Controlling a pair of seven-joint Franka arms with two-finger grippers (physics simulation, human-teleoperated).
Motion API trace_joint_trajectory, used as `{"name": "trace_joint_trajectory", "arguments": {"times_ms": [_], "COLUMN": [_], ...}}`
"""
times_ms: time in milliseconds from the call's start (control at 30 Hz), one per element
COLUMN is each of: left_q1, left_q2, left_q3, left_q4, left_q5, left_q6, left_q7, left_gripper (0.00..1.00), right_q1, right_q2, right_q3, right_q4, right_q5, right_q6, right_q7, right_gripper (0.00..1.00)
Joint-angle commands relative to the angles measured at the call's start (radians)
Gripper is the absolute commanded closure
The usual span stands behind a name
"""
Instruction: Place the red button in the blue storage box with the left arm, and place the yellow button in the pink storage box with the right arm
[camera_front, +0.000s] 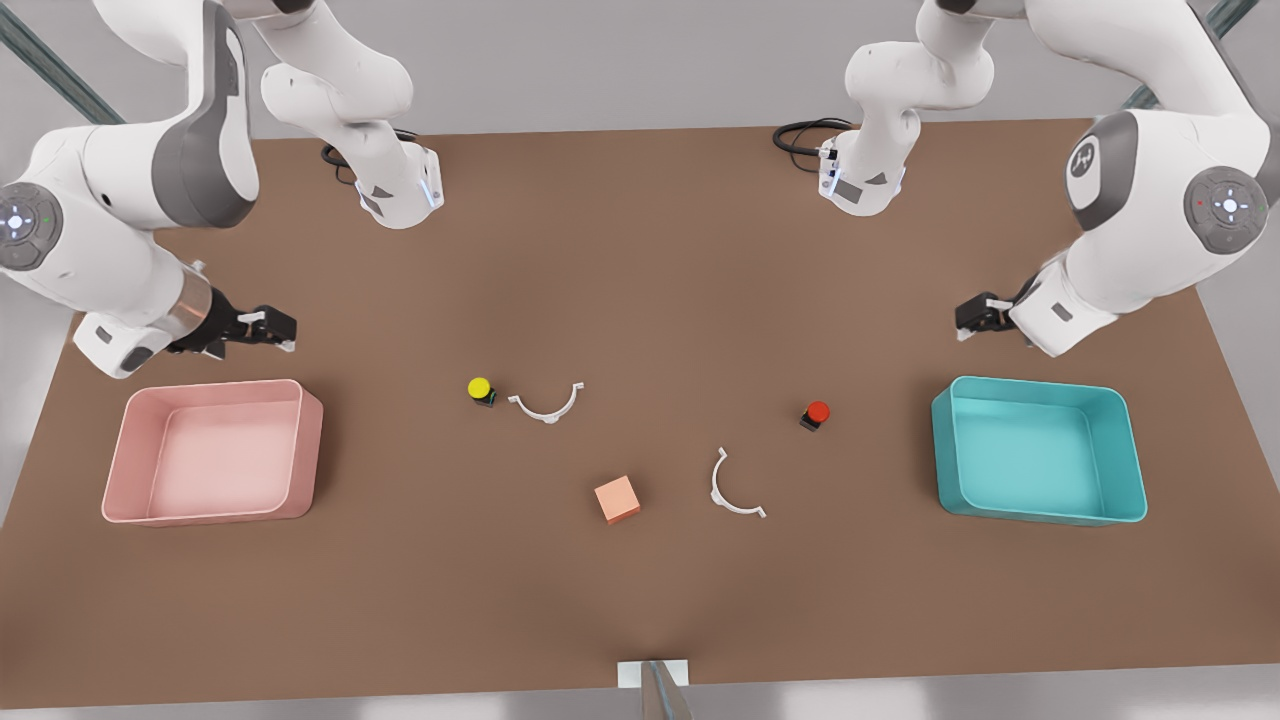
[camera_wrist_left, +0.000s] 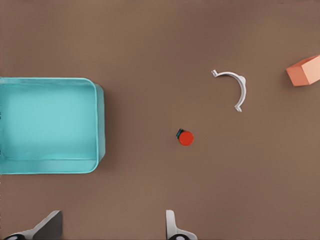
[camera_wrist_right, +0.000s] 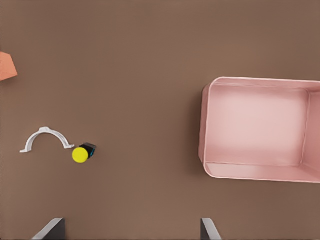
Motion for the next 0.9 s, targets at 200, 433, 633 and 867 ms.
{"name": "trace_joint_trajectory", "arguments": {"times_ms": [200,433,633,867], "left_q1": [-0.214,-0.237,-0.235,-0.234], "left_q2": [0.155,0.115,0.218,0.295], "left_q3": [-0.007,-0.005,-0.005,-0.004], "left_q4": [-0.105,-0.622,-0.766,-0.766], "left_q5": [0.012,0.012,0.031,0.031], "left_q6": [0.287,0.969,1.358,1.414], "left_q7": [0.011,0.169,0.173,0.173], "left_gripper": [0.00,0.00,0.00,0.12], "right_q1": [-0.014,0.149,0.211,0.319], "right_q2": [0.058,0.247,0.402,0.419], "right_q3": [0.031,0.045,0.068,0.074], "right_q4": [0.012,0.007,0.004,-0.128], "right_q5": [0.000,0.002,-0.006,-0.056], "right_q6": [-0.014,0.147,0.351,0.575], "right_q7": [0.137,0.241,0.357,0.532], "right_gripper": [0.00,0.00,0.00,0.00]}}
